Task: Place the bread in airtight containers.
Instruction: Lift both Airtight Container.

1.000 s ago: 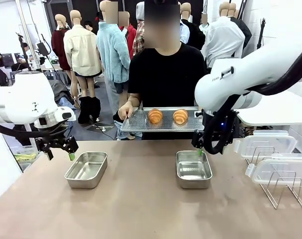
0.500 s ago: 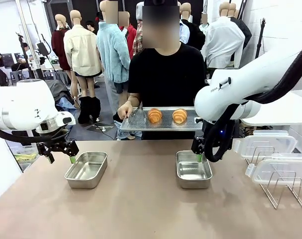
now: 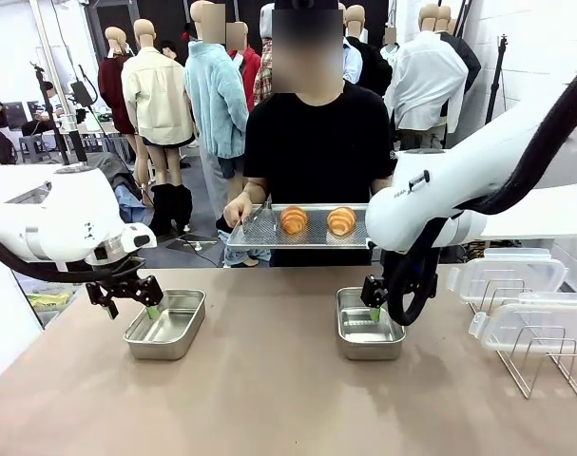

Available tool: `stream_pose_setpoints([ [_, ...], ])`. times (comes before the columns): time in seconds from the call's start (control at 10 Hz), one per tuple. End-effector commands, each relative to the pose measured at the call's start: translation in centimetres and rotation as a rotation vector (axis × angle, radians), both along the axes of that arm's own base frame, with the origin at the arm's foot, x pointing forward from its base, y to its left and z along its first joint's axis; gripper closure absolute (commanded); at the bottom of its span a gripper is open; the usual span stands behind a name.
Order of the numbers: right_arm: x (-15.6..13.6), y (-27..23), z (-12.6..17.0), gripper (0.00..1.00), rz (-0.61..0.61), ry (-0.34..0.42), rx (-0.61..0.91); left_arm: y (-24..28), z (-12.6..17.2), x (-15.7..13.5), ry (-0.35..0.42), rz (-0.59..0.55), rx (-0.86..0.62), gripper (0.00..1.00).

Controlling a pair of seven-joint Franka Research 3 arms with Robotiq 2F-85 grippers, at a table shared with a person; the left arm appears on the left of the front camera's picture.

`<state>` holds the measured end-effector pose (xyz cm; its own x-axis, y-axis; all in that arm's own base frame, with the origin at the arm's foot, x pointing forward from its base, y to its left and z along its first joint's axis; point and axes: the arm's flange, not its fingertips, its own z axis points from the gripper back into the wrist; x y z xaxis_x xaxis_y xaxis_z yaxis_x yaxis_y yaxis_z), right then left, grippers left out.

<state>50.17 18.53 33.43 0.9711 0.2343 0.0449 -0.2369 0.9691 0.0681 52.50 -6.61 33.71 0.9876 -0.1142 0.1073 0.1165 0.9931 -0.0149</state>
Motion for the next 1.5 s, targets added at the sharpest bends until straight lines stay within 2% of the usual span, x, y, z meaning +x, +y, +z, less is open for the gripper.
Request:
stream_pose_setpoints([
  [0.0,1.1,0.1,-1.6,0.00,-0.062,-0.014,-0.028,-0.5,-0.7,1.5,0.010,0.021,-0.033,0.00],
  [0.3,1.5,-0.2,-3.0,0.00,-0.086,0.002,-0.018,-0.9,-2.0,1.7,0.041,0.030,-0.017,0.00],
  [0.4,1.7,-0.2,-3.1,0.04,-0.084,-0.002,-0.016,-0.9,-1.9,1.7,0.038,0.011,-0.017,0.04],
  [0.8,1.9,-0.1,-3.2,0.84,-0.087,0.002,-0.019,-1.0,-1.7,1.9,0.041,0.005,-0.022,0.83],
  [0.9,1.9,-0.2,-3.2,1.00,-0.091,0.002,-0.020,-0.9,-1.8,1.9,0.044,0.006,-0.025,1.00],
  [1.4,2.2,0.0,-3.1,1.00,-0.100,0.024,-0.033,-0.9,-1.8,1.9,0.047,0.001,-0.031,1.00],
])
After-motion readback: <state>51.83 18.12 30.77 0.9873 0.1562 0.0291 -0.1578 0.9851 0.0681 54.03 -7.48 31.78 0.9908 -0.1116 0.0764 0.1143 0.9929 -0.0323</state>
